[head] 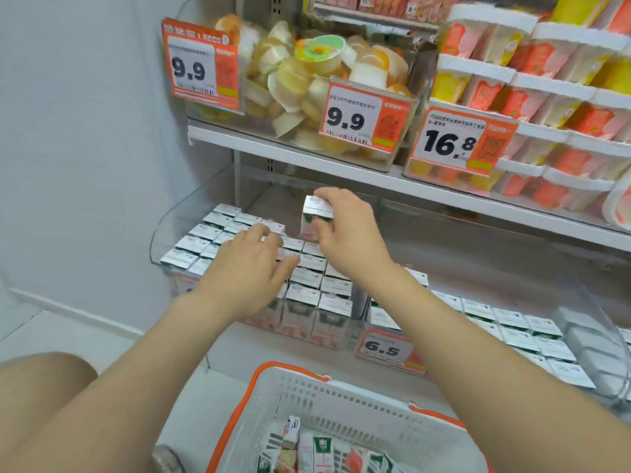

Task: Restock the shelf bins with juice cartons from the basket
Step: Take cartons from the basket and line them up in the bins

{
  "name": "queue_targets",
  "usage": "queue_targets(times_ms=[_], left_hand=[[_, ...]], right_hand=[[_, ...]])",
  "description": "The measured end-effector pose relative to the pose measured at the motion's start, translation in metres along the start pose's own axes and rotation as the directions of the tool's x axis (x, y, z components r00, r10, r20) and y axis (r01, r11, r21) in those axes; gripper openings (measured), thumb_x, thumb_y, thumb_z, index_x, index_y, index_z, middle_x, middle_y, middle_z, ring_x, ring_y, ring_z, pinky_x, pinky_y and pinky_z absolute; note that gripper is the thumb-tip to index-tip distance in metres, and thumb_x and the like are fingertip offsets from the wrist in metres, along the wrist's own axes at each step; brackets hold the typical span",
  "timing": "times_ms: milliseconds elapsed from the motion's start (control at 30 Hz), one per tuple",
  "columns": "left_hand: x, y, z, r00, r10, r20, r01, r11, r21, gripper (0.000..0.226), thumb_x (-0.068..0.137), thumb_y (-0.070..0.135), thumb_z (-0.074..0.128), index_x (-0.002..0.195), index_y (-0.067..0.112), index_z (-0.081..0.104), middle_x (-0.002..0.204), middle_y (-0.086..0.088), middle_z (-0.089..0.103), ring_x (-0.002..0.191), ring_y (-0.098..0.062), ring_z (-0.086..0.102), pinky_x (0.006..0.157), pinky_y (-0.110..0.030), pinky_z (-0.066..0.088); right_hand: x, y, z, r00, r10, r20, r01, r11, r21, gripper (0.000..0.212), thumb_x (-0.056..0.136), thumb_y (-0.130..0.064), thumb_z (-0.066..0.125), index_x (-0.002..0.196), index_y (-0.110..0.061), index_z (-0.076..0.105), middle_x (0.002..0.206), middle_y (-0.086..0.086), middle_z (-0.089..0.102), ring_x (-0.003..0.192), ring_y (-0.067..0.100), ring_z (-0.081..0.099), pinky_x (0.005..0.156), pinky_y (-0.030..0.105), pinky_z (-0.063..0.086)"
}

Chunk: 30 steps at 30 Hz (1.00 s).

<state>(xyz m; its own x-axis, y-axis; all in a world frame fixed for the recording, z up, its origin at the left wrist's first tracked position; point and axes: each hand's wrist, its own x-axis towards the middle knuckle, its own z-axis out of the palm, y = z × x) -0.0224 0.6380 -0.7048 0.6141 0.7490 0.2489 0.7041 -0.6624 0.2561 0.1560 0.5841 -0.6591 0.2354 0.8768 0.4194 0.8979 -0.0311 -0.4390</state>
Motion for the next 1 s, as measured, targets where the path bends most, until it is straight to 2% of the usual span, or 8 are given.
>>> queue_targets(times_ms=[100,300,433,500,700,833,933,1000], left_hand=[[0.000,-0.005,0.015,0.990,0.038,0.135,-0.057,0.988,0.142,0.077,0.094,0.072,0.010,0.133,0.023,0.054,0.141,-0.002,0.051,0.132,-0.028,0.046,0.110,-0.047,0.037],[-0.003,-0.006,0.027,0.989,0.049,0.143,-0.065,0.992,0.107,0.072,0.095,0.065,0.005,0.134,0.021,0.047,0.135,-0.001,0.051,0.128,-0.027,0.045,0.110,-0.047,0.038],[-0.006,-0.002,0.026,0.991,0.018,0.132,-0.034,0.993,0.116,0.071,0.096,0.063,0.006,0.135,0.022,0.049,0.134,-0.003,0.052,0.128,-0.028,0.046,0.110,-0.046,0.038],[-0.010,0.002,0.024,0.993,0.003,0.121,-0.018,0.992,0.124,0.064,0.102,0.060,0.011,0.136,0.022,0.050,0.134,-0.003,0.051,0.127,-0.028,0.048,0.110,-0.045,0.038],[-0.027,0.013,0.022,0.988,-0.026,-0.150,0.026,1.000,-0.004,0.026,0.099,0.041,0.056,0.112,0.019,0.061,0.110,-0.004,0.057,0.105,-0.029,0.048,0.088,-0.042,0.041],[-0.060,0.030,0.012,0.971,-0.062,-0.230,0.035,0.992,-0.119,0.013,0.088,0.028,0.066,0.091,0.026,0.054,0.084,0.005,0.060,0.087,-0.025,0.054,0.069,-0.041,0.045],[-0.094,0.045,0.022,0.995,-0.074,-0.065,0.062,0.985,-0.162,0.013,0.091,0.038,0.061,0.088,0.030,0.052,0.071,0.009,0.058,0.072,-0.020,0.058,0.051,-0.032,0.036],[-0.111,0.055,0.042,0.989,-0.021,0.148,0.031,0.997,-0.065,0.015,0.093,0.042,0.059,0.092,0.027,0.055,0.080,0.007,0.062,0.079,-0.023,0.064,0.053,-0.031,0.038]], right_hand=[[0.024,0.011,0.026,0.998,0.048,0.045,-0.041,0.989,-0.144,0.048,0.096,-0.009,0.066,0.142,-0.016,0.056,0.128,0.015,0.063,0.118,0.036,0.060,0.095,0.042,0.050],[0.057,0.021,0.066,0.921,0.237,0.308,-0.219,0.971,-0.092,0.043,0.098,-0.017,0.063,0.140,-0.011,0.060,0.139,0.019,0.060,0.129,0.039,0.056,0.102,0.039,0.050],[0.066,0.022,0.074,0.844,0.251,0.474,-0.178,0.965,-0.194,0.016,0.095,-0.016,0.048,0.099,-0.005,0.058,0.105,0.016,0.061,0.094,0.035,0.059,0.060,0.032,0.041],[0.064,0.020,0.068,0.831,0.252,0.496,-0.151,0.960,-0.236,0.015,0.095,-0.018,0.046,0.101,-0.007,0.055,0.103,0.011,0.056,0.090,0.032,0.055,0.059,0.032,0.036],[0.001,-0.008,0.034,0.987,0.004,0.163,0.007,0.998,-0.064,0.043,0.094,-0.009,0.050,0.136,-0.012,0.060,0.127,0.011,0.064,0.117,0.029,0.059,0.096,0.039,0.050],[-0.086,-0.020,0.013,0.984,-0.136,-0.113,0.141,0.989,0.037,0.020,0.086,-0.019,0.046,0.095,-0.018,0.064,0.085,-0.002,0.066,0.079,0.023,0.062,0.068,0.041,0.051],[-0.149,-0.007,0.017,0.985,-0.174,-0.014,0.175,0.984,0.034,0.015,0.084,-0.023,0.043,0.077,-0.019,0.056,0.062,-0.004,0.054,0.055,0.023,0.052,0.049,0.039,0.044],[-0.182,0.009,0.029,0.970,-0.106,0.219,0.118,0.992,-0.042,0.017,0.085,-0.026,0.042,0.074,-0.021,0.055,0.062,-0.002,0.056,0.056,0.026,0.054,0.051,0.039,0.047]])
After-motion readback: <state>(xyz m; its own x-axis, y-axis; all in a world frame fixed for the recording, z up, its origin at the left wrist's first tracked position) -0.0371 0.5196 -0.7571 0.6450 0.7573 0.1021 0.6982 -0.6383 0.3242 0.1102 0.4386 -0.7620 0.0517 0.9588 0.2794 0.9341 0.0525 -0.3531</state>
